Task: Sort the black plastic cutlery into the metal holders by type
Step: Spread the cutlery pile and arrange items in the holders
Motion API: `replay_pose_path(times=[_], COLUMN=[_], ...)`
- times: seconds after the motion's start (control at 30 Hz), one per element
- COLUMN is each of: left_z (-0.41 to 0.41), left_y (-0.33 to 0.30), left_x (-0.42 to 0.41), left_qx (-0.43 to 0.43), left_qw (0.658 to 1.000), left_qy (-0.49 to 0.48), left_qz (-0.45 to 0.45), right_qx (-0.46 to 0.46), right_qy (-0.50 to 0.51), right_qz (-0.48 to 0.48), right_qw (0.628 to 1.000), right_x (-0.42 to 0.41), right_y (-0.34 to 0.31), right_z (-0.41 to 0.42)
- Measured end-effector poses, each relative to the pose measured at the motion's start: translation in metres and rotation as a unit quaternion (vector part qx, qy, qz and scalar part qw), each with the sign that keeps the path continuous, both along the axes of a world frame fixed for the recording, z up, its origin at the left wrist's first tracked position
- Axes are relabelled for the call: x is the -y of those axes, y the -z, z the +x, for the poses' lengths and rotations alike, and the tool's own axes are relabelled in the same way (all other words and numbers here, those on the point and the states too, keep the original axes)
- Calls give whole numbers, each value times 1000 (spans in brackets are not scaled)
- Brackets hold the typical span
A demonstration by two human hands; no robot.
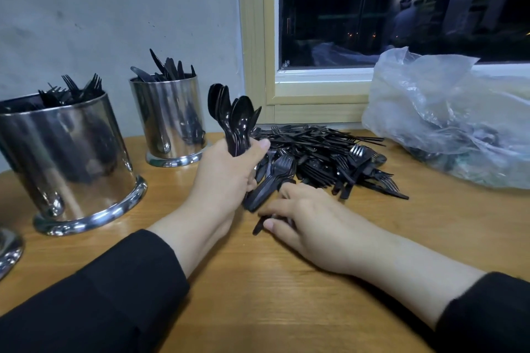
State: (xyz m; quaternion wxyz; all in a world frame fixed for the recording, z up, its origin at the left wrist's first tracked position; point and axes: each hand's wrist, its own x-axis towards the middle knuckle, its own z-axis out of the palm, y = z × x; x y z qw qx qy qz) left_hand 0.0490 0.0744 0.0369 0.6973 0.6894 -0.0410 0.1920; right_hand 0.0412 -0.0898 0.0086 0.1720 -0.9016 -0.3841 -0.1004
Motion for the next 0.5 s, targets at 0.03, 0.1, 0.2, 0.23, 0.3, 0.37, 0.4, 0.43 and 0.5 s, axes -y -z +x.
replay_pose_path(times=[0.03,0.1,0.2,0.23,0.3,0.37,0.4,0.43,0.5], left_z=[0,-1,-3,-4,-5,-5,-5,-5,-4], left_y=[1,3,1,1,0,0,0,0,1], left_x=[0,2,5,5,5,3,3,2,1], left_qx=[-2,-5,-7,-10,-19,-22,-22,-21,-20], left_qw=[1000,1000,1000,1000,1000,1000,1000,1000,1000], left_qy=[-1,3,1,-3,-6,-3,0,1,-2], left_qz=[8,7,1,3,-2,-15,-20,-21,-19], right_qx=[-4,-7,-5,-6,-11,-17,-18,-18,-5], right_qy=[4,30,79,91,112,137,146,156,175], right_qz=[10,29,25,22,18,7,0,-8,-32], right_qw=[1000,999,997,996,993,990,989,988,984], right_x=[3,8,12,12,12,15,16,17,17], right_y=[-2,-5,-6,-7,-9,-13,-15,-17,-20], right_z=[0,1,3,4,4,5,5,5,5])
